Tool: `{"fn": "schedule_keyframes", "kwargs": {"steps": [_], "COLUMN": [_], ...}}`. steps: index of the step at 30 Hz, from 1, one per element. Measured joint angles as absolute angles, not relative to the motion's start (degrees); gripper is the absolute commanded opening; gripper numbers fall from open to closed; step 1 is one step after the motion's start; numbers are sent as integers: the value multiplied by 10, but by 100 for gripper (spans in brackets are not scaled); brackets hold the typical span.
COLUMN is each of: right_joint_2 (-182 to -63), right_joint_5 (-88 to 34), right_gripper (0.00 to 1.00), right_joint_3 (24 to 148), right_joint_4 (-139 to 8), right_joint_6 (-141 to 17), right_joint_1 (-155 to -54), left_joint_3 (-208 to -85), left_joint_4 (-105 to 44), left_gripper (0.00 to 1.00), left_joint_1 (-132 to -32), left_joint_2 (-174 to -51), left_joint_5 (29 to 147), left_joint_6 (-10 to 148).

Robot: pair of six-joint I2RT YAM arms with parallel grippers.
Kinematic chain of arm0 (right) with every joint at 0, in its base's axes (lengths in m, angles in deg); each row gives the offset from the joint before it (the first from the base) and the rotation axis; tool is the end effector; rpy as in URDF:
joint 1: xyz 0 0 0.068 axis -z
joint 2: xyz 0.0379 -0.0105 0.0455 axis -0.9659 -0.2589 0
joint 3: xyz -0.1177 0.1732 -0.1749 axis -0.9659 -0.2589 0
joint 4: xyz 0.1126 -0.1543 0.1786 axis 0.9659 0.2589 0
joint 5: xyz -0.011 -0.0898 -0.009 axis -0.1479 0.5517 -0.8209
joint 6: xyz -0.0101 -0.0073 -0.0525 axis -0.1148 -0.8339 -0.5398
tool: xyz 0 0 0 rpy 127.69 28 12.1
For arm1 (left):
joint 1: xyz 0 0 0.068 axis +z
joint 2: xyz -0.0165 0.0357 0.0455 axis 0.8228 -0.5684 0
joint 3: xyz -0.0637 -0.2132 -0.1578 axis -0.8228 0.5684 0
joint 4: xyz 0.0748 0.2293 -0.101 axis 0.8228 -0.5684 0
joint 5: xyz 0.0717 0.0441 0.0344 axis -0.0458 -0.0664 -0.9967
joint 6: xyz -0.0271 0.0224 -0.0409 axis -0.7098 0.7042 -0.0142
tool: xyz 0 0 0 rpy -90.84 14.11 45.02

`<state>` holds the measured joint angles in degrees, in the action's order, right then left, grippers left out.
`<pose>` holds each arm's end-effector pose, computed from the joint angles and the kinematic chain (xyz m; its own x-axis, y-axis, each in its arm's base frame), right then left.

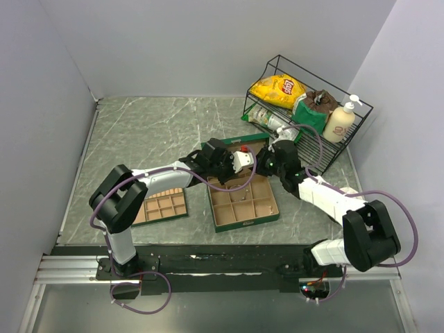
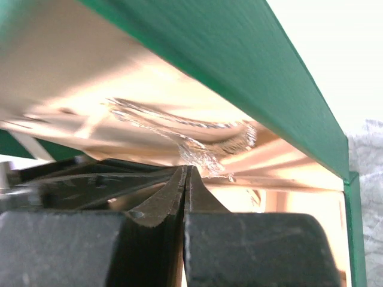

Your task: Organize the mixed jewelry

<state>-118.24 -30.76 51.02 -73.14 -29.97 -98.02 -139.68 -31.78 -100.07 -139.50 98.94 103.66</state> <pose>0.2626 0.1194 0.2227 -0.6894 0.3758 -0.6193 -0.1452 0.7659 0.6263 0.2737 -0.2874 0.2070 -0.0500 0.5735 -0.8177 0.9489 0.2826 0.1402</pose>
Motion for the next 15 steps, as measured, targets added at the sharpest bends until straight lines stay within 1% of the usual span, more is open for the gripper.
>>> {"fn": "schedule_keyframes", "kwargs": {"steps": [8,9,10,11,12,13,14,15], "right_joint_2": [-1177,-1177,-1177,-1177,-1177,-1176,-1173,-1169], "right_joint_5": [-305,-305,-305,-305,-305,-305,-305,-305], "right_gripper": [1,17,22,25,30,33,35,36], "right_joint_3": [530,530,530,530,530,528,524,519], "right_joint_4": [-729,-729,-729,-729,-729,-729,-730,-730], "right_joint_6": [-306,-308,-310,-310,-314,-316,-319,-322], "right_joint_1": [-980,-980,-980,-980,-980,-980,-980,-980], "left_joint_3": [-1397,-1397,-1398,-1400,-1401,-1401,-1402,-1403], "left_joint_4": [-318,-318,-318,-320,-322,-323,-325,-328], "left_gripper": [17,17,17,17,17,17,17,17], "left_joint_1": [-1001,-1001,-1001,-1001,-1001,-1001,-1001,-1001], "left_joint_2": [-1397,-1397,-1397,-1397,-1397,-1397,-1397,-1397], "left_joint_5": [990,990,990,990,990,990,990,990], "left_joint_6": [1037,1037,1037,1037,1037,1037,1037,1037]}}
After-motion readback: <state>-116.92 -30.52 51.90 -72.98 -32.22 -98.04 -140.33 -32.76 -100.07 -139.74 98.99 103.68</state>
